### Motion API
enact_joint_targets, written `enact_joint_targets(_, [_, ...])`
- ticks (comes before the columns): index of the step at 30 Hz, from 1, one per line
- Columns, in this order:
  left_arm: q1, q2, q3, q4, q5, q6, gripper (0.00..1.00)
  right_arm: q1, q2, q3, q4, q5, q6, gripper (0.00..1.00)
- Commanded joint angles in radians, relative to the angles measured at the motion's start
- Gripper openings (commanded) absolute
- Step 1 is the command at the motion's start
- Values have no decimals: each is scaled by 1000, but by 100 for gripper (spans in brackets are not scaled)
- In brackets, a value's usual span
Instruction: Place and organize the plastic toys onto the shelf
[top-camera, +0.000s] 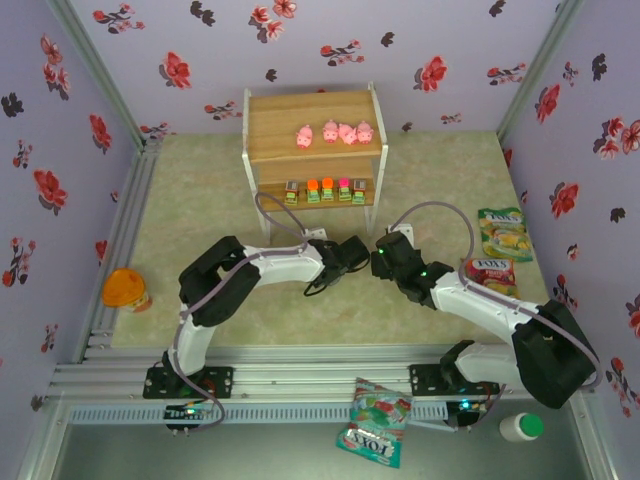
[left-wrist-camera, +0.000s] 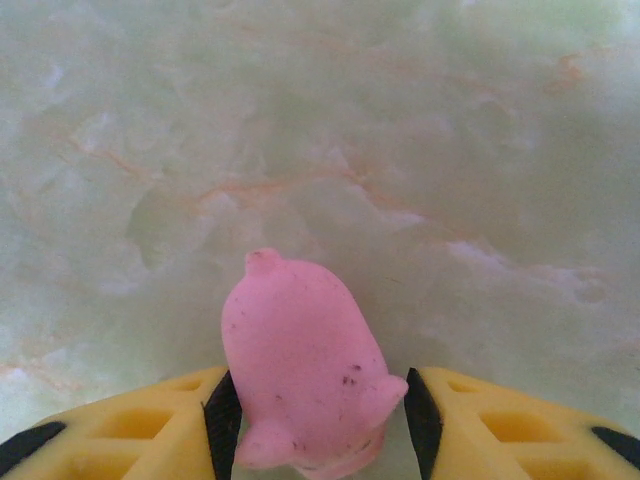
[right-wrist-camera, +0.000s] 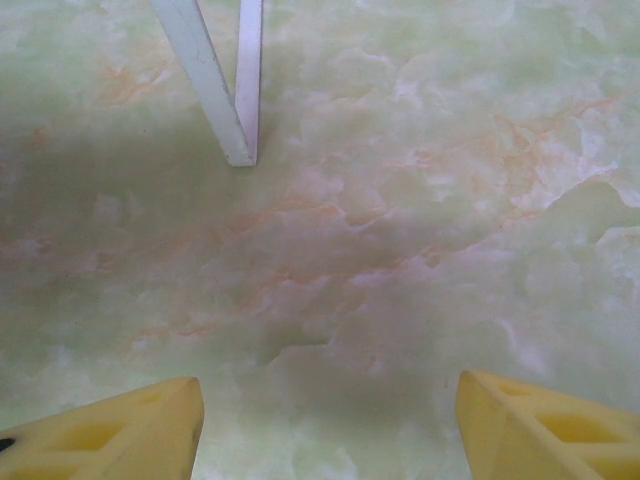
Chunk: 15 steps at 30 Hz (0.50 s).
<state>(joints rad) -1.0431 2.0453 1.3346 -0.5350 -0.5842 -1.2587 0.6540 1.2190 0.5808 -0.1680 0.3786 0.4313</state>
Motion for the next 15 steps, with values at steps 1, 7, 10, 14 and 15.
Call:
enact_joint_targets(1, [3, 30, 7, -14, -49, -24, 50, -6, 7, 20, 7, 13, 23, 69])
enact_joint_targets(7, [-1, 31, 9, -23, -65, -22, 47, -6, 9, 22, 5, 12, 23, 69])
enact_joint_targets(10, [-4, 29, 7, -26, -80, -18, 45, -6, 9, 22, 5, 11, 23, 69])
enact_joint_targets(14, [-5, 32, 3, -22, -86, -10, 42, -6, 9, 21, 4, 13, 22, 69])
enact_joint_targets(15, [-5, 32, 0, -21, -88, -8, 41, -5, 9, 22, 4, 12, 22, 69])
